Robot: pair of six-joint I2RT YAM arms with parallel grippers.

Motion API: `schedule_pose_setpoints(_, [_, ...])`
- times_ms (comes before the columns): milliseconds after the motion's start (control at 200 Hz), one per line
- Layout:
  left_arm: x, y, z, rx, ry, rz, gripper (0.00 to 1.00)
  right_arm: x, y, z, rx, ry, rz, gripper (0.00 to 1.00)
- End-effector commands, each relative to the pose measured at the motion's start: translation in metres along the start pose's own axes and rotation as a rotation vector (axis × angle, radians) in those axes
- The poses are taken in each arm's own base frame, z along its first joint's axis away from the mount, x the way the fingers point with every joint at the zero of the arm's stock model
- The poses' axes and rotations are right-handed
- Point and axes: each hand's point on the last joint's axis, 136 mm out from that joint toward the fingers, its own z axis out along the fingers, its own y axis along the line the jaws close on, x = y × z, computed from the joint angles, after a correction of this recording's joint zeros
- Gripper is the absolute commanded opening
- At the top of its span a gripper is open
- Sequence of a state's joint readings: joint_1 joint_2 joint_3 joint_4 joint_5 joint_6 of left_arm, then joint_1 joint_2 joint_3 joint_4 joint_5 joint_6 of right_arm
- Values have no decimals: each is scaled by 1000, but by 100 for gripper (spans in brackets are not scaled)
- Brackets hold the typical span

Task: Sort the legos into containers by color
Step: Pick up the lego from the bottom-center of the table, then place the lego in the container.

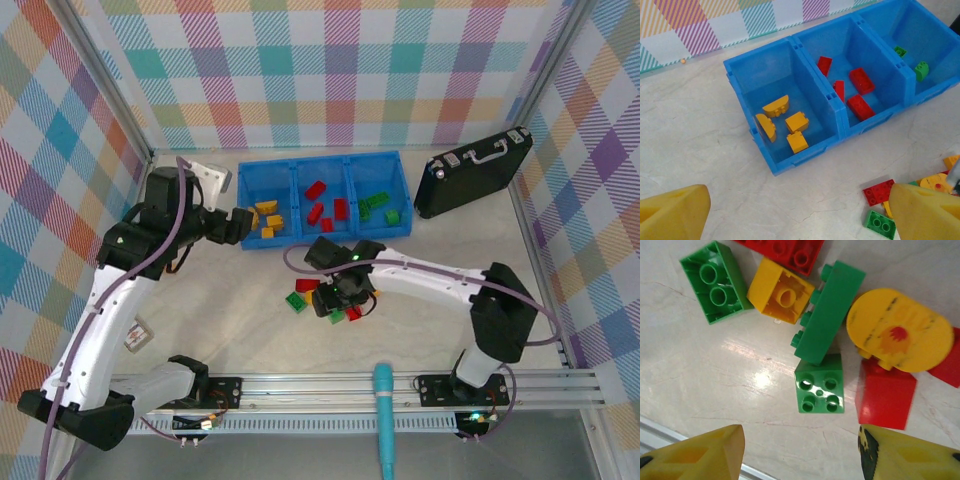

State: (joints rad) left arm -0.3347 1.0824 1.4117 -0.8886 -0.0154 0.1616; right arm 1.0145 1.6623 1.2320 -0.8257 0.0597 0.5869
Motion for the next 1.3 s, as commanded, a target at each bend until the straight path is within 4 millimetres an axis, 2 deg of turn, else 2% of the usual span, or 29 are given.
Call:
schedule_pose_setpoints(0, [-2, 1, -6, 6, -16, -27, 92, 3, -8, 15, 50, 15, 30, 62])
schedule_pose_setpoints(125, [-4, 4, -11, -9, -18, -26, 92, 3, -11, 24, 85, 40, 0, 62])
schedule_pose_setpoints(405, [2, 8, -6, -35, 24, -28, 93, 15, -14, 43, 133, 99, -52, 60])
schedule_pose_setpoints(545, [0, 8, -6, -37, 24, -28, 93, 14, -12, 52, 146, 103, -75, 52])
schedule_pose_setpoints(680, [1, 9, -4, -41, 29, -26, 93, 13, -11, 58, 154, 116, -95, 36])
schedule_pose_setpoints(795, [2, 10, -4, -48, 32, -23, 93, 14, -14, 54, 173, 125, -114, 26])
schedule_pose_setpoints(895, [2, 11, -4, -55, 34, -20, 94, 9, -19, 36, 188, 105, -134, 22])
schedule_pose_setpoints(965, [3, 12, -4, -60, 35, -17, 94, 0, -25, 12, 193, 73, -141, 21])
schedule_pose_setpoints(1025, [3, 13, -4, -65, 35, -14, 94, -15, -31, -12, 175, 23, -130, 21])
schedule_pose_setpoints(1130, [4, 15, -3, -75, 36, -7, 95, -53, -47, -60, 120, -110, -97, 21])
schedule_pose_setpoints(1205, [6, 15, -2, -77, 41, -4, 95, -80, -71, -86, 126, -179, -75, 22])
schedule_pose_setpoints(1295, [7, 16, 1, -83, 49, 3, 95, -113, -115, -106, 245, -252, -81, 22])
